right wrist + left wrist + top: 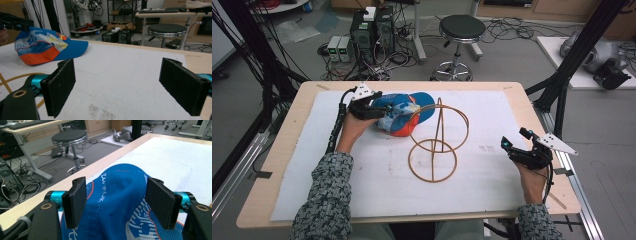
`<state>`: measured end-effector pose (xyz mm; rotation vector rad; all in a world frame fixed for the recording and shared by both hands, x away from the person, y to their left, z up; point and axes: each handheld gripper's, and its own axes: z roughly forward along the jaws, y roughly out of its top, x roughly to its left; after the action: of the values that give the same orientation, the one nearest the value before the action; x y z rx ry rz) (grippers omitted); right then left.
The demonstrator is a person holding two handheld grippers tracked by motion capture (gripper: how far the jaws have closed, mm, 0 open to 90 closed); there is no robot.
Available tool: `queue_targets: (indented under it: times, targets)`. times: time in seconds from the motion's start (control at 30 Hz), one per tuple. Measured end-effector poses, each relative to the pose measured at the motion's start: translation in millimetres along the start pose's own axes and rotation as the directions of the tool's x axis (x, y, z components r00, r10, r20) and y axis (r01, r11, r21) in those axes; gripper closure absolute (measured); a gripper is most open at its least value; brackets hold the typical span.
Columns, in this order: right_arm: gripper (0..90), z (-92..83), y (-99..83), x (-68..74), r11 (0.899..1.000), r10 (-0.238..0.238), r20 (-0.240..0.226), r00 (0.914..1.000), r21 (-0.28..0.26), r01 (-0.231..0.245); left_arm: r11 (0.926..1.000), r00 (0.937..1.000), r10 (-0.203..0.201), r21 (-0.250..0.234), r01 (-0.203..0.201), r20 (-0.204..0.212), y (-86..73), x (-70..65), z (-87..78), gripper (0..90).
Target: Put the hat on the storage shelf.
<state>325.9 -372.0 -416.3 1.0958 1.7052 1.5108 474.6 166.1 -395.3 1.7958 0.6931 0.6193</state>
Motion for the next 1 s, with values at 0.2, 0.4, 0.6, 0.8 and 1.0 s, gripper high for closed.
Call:
queue_targets:
  times: [0.2, 0.4, 0.6, 0.8, 1.0]
  targets:
    - [12.8, -0.1, 0.0, -0.2, 1.0, 0.001, -0.004, 1.0, 0.0, -0.001, 0.9997, 0.9999, 0.002, 0.026, -0.002, 0.01, -3.9, -1.1, 4.7, 37.2]
    - [12.8, 0.0, -0.1, -0.1, 1.0, 0.004, -0.003, 1.0, 0.003, -0.004, 0.9987, 0.9986, 0.026, 0.042, -0.028, 0.045, -3.9, -1.1, 3.5, 56.1]
    - [12.8, 0.3, -0.2, -0.4, 1.0, 0.003, -0.004, 1.0, 0.002, -0.003, 0.9983, 0.9953, 0.051, 0.024, -0.053, 0.082, 0.4, -2.9, 1.3, 79.7]
    - [12.8, 0.2, -0.2, -0.5, 1.0, 0.006, -0.003, 1.0, 0.001, -0.006, 0.9974, 0.9932, 0.061, 0.032, -0.065, 0.099, 2.6, -3.0, 1.6, 89.0]
    - [12.8, 0.2, -0.3, -0.8, 1.0, 0.01, 0.0, 0.9999, 0.006, -0.01, 0.9989, 0.9929, 0.034, 0.029, -0.038, 0.114, 8.1, -1.7, 0.4, 89.5]
